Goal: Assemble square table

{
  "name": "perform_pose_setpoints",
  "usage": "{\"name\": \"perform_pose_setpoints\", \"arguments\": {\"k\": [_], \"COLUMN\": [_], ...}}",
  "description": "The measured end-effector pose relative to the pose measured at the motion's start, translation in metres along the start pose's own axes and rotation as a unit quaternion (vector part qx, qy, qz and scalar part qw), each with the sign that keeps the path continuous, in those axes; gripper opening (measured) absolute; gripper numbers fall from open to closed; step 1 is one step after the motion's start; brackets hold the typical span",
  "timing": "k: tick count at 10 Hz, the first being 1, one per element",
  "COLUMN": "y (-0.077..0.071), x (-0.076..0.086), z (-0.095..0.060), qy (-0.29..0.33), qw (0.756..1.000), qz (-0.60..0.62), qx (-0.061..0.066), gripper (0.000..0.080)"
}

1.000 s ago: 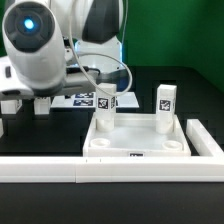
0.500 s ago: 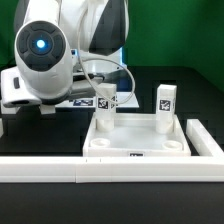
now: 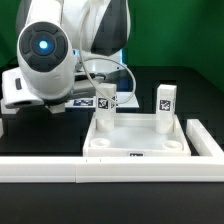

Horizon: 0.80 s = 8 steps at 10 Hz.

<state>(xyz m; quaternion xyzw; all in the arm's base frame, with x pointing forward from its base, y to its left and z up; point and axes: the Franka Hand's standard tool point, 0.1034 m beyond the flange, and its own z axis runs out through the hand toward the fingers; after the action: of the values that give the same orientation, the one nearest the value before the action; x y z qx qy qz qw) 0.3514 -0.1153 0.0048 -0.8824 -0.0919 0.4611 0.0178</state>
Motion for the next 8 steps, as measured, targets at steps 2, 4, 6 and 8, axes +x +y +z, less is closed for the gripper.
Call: {"name": "perform_pose_setpoints", "arguments": {"k": [2,4,6,8], "y": [-0.0002,-0.0005,-0.0007,-0.0049], "x": [0.0001,0.0002,0.0002,-0.0048], "z": [-0.0001,-0.0001,-0.0002,-0.0023], "qy": [0.0,0.0,0.0,-0.007], "qw": [1.0,1.0,1.0,1.0], "qz": [-0.001,-0.002,-0.003,-0.006], "qx": [0.0,-0.001,-0.001,0.0], "gripper": [0.0285,0.0285,0.0285,0.0287]}}
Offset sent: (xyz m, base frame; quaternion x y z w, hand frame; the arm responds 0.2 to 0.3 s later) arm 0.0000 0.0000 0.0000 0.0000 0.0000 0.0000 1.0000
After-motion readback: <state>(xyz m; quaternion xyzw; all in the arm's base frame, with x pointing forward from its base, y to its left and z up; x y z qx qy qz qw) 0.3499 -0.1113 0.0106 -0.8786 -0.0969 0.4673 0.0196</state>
